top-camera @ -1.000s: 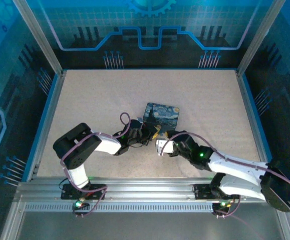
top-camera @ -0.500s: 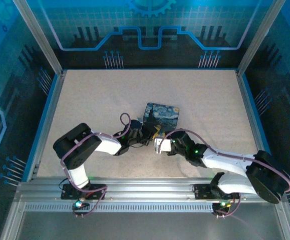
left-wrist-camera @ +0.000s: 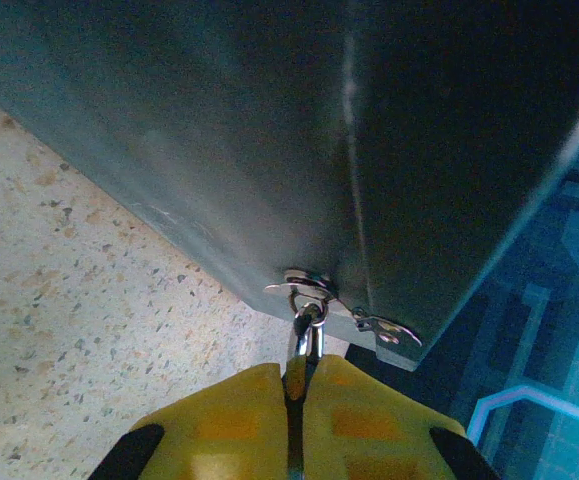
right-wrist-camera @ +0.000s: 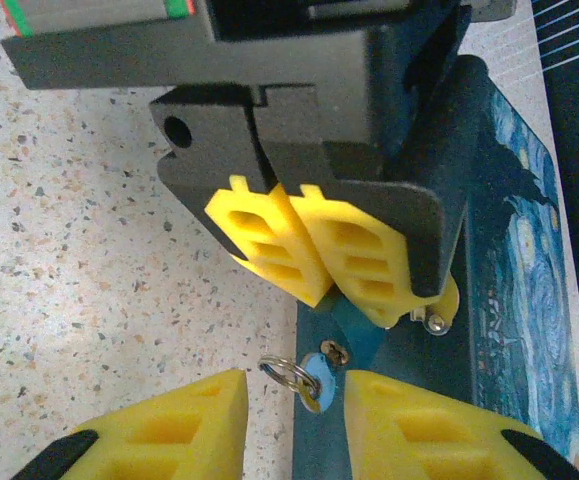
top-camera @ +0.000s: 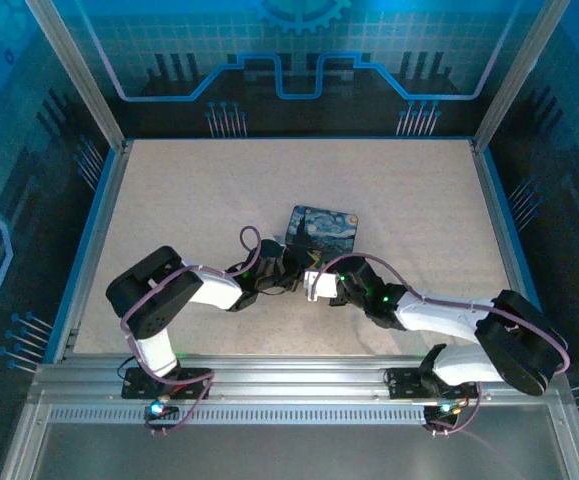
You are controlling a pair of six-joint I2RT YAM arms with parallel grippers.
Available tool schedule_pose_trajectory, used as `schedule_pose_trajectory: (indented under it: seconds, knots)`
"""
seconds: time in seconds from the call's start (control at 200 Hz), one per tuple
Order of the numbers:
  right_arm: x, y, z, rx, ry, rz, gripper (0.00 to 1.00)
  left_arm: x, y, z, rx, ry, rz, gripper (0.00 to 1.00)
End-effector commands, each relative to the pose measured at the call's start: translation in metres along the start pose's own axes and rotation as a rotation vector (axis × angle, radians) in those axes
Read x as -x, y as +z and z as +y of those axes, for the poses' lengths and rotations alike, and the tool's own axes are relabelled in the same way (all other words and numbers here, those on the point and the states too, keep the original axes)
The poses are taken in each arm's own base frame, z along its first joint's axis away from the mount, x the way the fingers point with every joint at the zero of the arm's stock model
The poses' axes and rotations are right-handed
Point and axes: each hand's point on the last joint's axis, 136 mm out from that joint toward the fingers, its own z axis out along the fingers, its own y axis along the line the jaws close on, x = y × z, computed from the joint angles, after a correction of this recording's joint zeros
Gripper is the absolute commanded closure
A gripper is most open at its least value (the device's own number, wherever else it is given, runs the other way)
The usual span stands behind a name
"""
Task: Unlock the padlock with the key
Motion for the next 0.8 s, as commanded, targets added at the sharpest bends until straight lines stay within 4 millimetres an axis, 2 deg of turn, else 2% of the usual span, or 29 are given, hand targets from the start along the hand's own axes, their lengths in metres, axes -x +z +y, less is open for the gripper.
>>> schedule_pose_trajectory:
  seconds: [0.0, 0.795]
  knots:
    - [0.012, 0.002, -0.020, -0.052, 0.029, -0.030, 0.70, -0.003, -0.005, -0.025, -0.084, 0.008, -0.004, 1.00]
    - [-0.001, 0.001, -0.028, -0.097, 0.119, 0.080, 0.99, -0.002, -0.006, -0.024, -0.095, 0.002, -0.008, 1.00]
